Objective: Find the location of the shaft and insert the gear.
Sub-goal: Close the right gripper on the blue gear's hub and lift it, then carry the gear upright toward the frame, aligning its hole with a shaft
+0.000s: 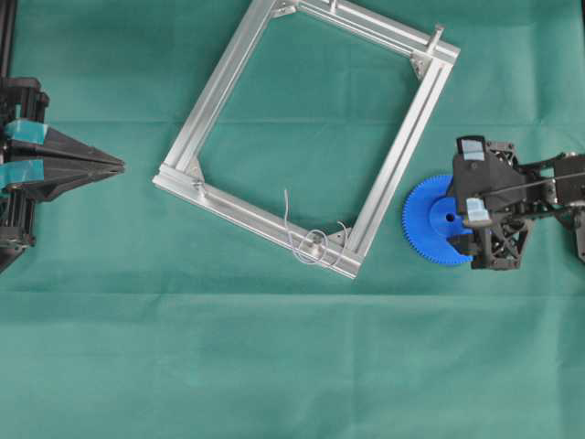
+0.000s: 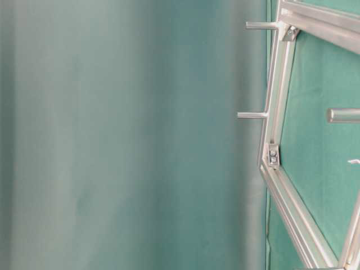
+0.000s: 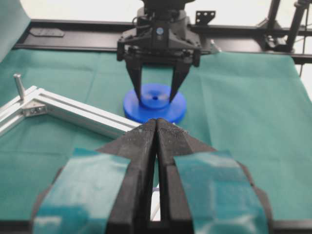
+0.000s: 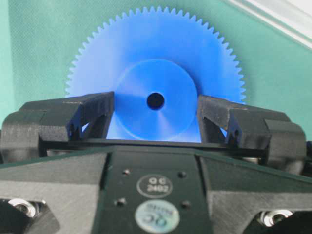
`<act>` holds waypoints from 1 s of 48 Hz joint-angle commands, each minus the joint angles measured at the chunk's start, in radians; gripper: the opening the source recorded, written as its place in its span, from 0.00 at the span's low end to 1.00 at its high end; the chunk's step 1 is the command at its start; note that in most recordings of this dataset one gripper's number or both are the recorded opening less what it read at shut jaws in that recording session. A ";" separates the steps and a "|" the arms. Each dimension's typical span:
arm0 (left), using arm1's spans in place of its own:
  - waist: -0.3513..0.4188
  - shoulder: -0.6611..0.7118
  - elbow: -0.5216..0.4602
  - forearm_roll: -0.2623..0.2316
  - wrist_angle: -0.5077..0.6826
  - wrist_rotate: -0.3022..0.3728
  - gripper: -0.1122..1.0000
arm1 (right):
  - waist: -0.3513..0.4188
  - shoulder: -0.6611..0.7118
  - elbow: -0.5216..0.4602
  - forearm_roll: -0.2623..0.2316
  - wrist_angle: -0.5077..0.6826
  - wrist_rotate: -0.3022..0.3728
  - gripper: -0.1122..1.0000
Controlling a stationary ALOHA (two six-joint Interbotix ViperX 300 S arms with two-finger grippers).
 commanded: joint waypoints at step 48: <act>0.003 0.008 -0.025 -0.005 -0.003 -0.005 0.11 | 0.038 -0.133 -0.284 0.020 0.196 0.003 0.72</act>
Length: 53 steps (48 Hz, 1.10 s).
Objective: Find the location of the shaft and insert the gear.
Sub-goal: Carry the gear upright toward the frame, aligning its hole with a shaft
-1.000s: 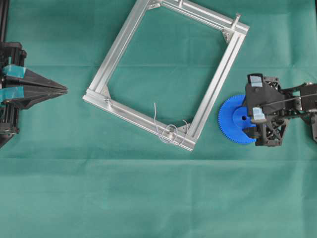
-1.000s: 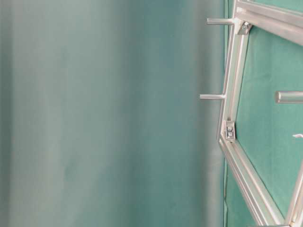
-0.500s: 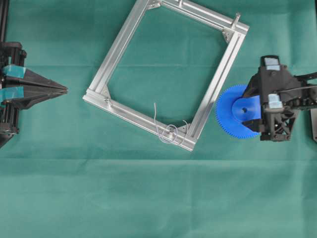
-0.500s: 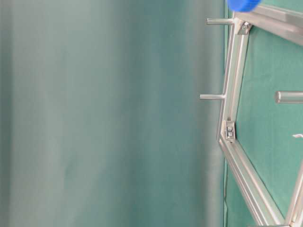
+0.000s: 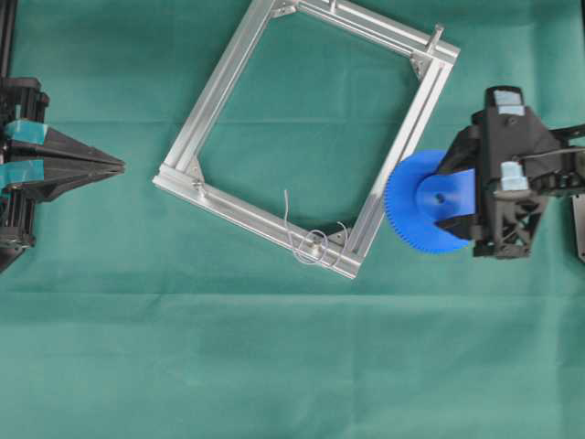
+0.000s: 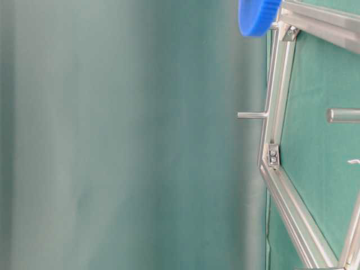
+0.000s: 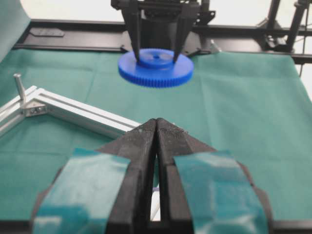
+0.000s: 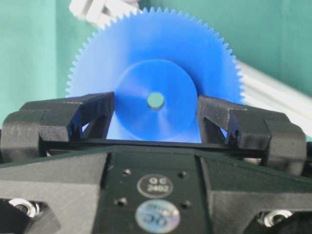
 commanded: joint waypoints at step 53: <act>0.003 0.009 -0.025 -0.003 0.032 -0.003 0.11 | 0.072 0.460 -0.422 -0.032 0.031 0.002 0.72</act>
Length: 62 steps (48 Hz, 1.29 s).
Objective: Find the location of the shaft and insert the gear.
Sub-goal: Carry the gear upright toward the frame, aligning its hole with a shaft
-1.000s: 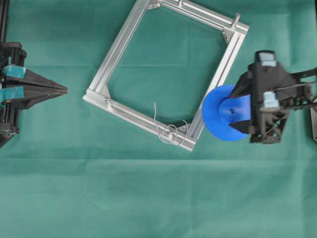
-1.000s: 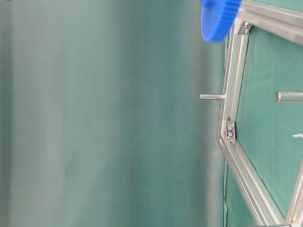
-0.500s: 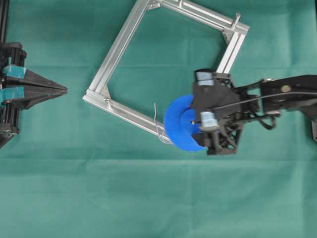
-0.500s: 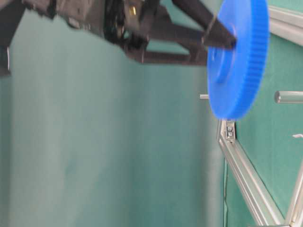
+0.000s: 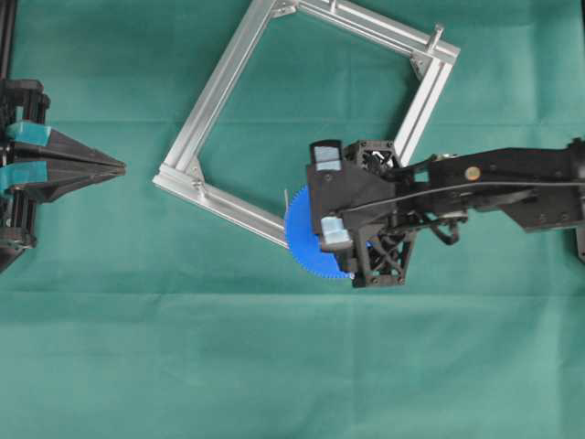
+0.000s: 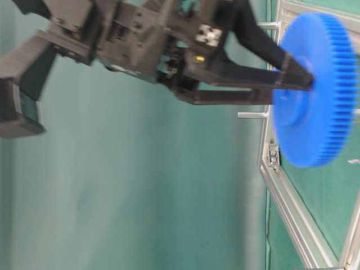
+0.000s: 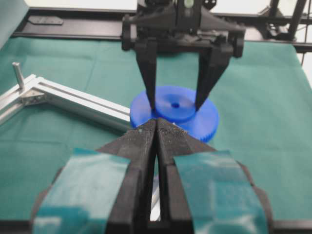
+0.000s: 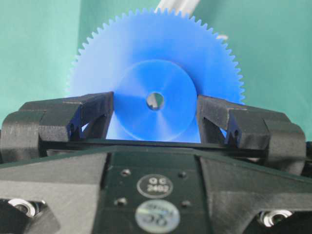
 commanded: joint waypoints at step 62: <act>0.003 0.009 -0.025 -0.002 -0.003 -0.003 0.11 | 0.084 0.048 -0.094 -0.031 -0.091 -0.014 0.72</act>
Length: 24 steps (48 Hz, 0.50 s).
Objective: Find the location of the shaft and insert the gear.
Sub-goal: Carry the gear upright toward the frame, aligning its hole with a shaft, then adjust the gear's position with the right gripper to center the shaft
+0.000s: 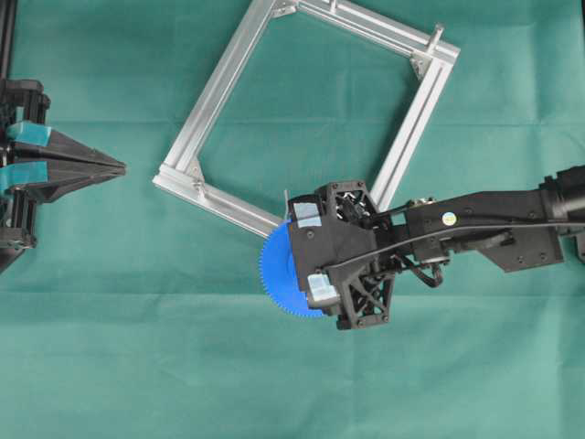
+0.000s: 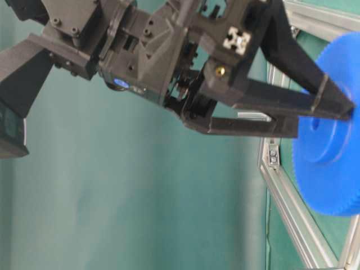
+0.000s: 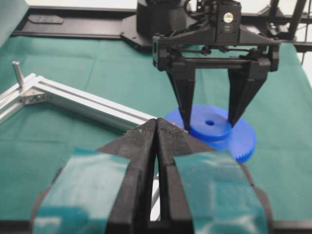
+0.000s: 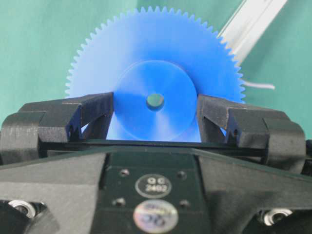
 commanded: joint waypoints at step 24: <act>0.002 0.008 -0.025 -0.002 0.000 -0.002 0.11 | -0.072 -0.023 0.025 -0.071 -0.021 0.008 0.72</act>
